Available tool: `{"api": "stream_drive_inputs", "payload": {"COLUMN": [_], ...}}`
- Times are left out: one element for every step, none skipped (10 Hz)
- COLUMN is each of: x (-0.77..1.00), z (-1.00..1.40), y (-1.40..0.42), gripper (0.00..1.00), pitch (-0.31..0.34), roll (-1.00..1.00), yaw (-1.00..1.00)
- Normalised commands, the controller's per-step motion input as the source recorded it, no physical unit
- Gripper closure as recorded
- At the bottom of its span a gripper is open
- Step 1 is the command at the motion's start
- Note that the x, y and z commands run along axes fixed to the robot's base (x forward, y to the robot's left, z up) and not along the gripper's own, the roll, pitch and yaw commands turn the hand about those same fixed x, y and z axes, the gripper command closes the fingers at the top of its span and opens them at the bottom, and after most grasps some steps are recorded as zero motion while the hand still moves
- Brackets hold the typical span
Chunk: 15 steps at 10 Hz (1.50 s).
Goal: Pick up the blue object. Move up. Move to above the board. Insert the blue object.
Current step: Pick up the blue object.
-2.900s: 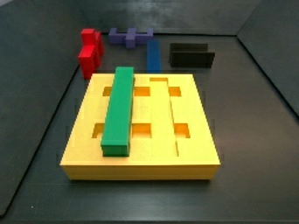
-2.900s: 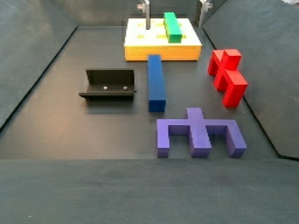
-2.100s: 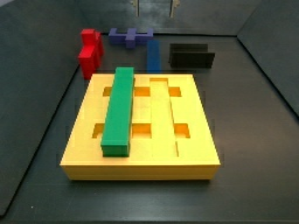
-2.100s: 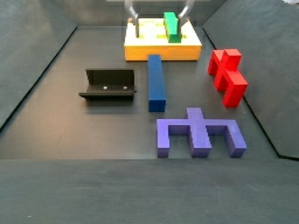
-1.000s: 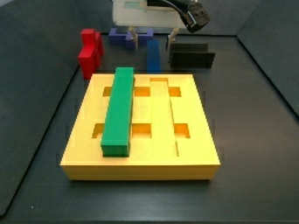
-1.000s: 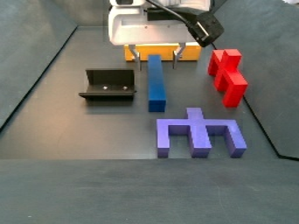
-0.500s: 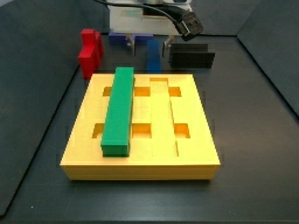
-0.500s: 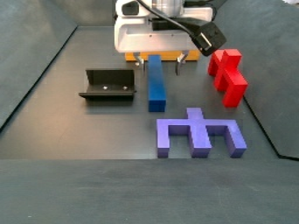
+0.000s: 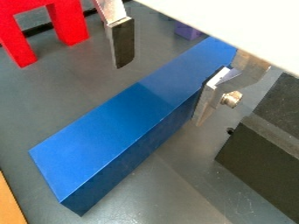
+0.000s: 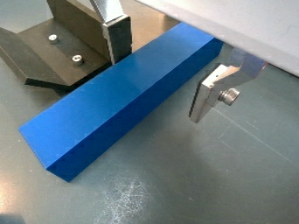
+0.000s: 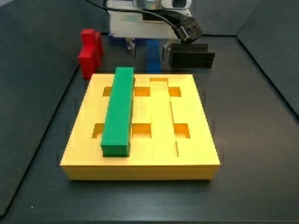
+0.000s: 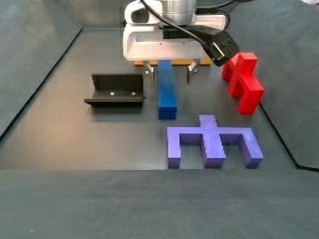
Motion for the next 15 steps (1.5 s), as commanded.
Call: {"api": "stream_drive_inputs", "payload": {"x": [0.0,0.0,0.0,0.0,0.0,0.0,0.0,0.0,0.0,0.0,0.0,0.0,0.0,0.0,0.0], "z": [0.0,0.0,0.0,0.0,0.0,0.0,0.0,0.0,0.0,0.0,0.0,0.0,0.0,0.0,0.0], "y": [0.0,0.0,0.0,0.0,0.0,0.0,0.0,0.0,0.0,0.0,0.0,0.0,0.0,0.0,0.0], "gripper": [0.0,1.0,1.0,1.0,1.0,1.0,1.0,1.0,1.0,1.0,1.0,1.0,1.0,1.0,1.0], "pitch": [0.0,0.0,0.0,0.0,0.0,0.0,0.0,0.0,0.0,0.0,0.0,0.0,0.0,0.0,0.0], "roll": [0.0,0.0,0.0,0.0,0.0,0.0,0.0,0.0,0.0,0.0,0.0,0.0,0.0,0.0,0.0], "yaw": [0.0,0.0,0.0,0.0,0.0,0.0,0.0,0.0,0.0,0.0,0.0,0.0,0.0,0.0,0.0]}}
